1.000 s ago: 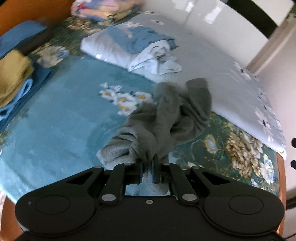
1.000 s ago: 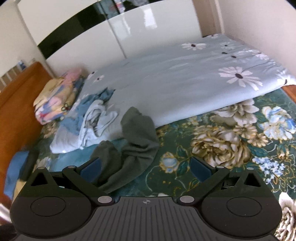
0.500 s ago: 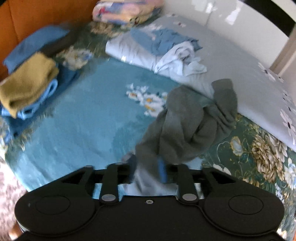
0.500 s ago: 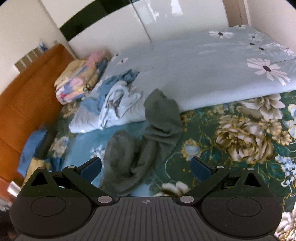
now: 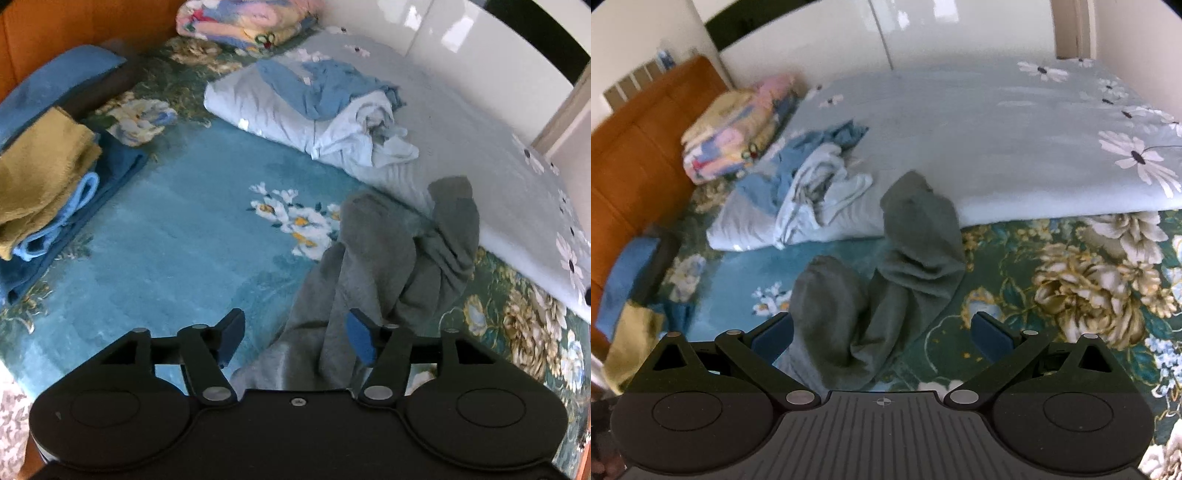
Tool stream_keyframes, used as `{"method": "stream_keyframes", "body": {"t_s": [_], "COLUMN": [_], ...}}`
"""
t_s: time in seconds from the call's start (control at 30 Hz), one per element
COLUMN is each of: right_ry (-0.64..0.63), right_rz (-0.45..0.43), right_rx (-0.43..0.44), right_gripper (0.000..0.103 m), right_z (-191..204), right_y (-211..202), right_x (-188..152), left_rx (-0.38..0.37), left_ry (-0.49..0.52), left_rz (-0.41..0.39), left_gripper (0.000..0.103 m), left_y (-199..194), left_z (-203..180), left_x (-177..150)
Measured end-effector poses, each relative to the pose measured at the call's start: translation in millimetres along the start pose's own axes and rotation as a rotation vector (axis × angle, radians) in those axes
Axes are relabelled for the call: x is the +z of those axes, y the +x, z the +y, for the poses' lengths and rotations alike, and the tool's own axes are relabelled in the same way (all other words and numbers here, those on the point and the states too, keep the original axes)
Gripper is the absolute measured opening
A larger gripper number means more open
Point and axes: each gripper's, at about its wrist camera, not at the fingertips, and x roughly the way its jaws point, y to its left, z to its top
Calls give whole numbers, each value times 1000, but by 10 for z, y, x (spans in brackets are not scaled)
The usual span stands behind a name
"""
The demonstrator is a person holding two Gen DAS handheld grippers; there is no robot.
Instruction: Fold clothes
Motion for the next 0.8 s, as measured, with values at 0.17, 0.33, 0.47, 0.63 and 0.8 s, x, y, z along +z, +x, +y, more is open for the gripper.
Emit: {"method": "stream_keyframes", "body": {"t_s": [0.17,0.33,0.47,0.63,0.8], "right_ry": [-61,-130,-142,-170,-151], "right_rz": [83,185,258,336,351], "right_rx": [5,2,-6,-9,-30], "right_gripper": [103,103,101,96,91], "right_z": [375,764,988,1193,1264], "right_y": [488,1068,1524,1974,2160], "right_x": [49,49,-33,-162,-161], "left_rx": [-18,-20,-14,-19,-90], "left_ry": [15,11,4,-43,-48], "left_rz": [99,181,198,222,223], "left_gripper": [63,63,63,63,63], "left_y": [426,780,931,1156,1468], "left_z": [184,371,543,756,673], "left_x": [40,26,30,66,166]}}
